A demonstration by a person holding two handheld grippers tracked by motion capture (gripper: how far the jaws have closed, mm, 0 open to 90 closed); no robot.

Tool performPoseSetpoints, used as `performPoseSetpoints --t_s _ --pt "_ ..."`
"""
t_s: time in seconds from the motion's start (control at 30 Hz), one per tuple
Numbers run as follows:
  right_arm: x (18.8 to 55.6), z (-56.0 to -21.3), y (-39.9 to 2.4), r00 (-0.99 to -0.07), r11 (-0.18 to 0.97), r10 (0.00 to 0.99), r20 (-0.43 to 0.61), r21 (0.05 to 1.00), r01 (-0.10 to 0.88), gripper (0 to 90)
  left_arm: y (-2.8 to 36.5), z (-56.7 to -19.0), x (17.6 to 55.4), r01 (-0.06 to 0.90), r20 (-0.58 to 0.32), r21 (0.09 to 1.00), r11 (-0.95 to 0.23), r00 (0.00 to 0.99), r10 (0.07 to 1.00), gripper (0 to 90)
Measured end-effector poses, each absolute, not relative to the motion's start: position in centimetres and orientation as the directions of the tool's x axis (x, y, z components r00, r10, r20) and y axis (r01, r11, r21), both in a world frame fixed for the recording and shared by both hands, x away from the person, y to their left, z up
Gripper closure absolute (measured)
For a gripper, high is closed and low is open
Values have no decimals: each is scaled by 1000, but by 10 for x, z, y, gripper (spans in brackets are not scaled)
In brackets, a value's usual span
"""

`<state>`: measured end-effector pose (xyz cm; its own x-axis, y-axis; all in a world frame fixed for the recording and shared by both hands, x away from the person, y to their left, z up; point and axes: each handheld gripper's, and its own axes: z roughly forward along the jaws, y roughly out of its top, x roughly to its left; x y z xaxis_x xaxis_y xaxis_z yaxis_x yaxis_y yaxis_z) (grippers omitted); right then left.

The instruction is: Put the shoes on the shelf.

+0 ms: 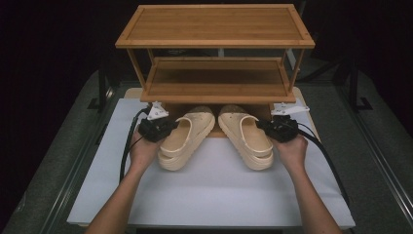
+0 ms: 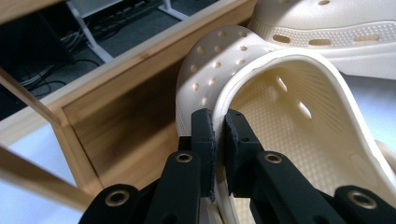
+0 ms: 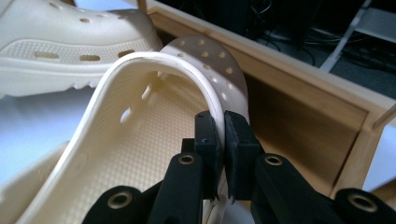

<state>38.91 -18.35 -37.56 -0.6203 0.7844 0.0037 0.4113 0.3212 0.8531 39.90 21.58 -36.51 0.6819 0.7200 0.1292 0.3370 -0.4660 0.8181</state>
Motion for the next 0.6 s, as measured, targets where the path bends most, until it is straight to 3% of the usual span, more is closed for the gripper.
performPoseSetpoints --t_s 0.6 --pt "424 -389 -160 -547 309 836 -46 863 400 843 189 -389 435 353 152 830 -432 601 784 831"
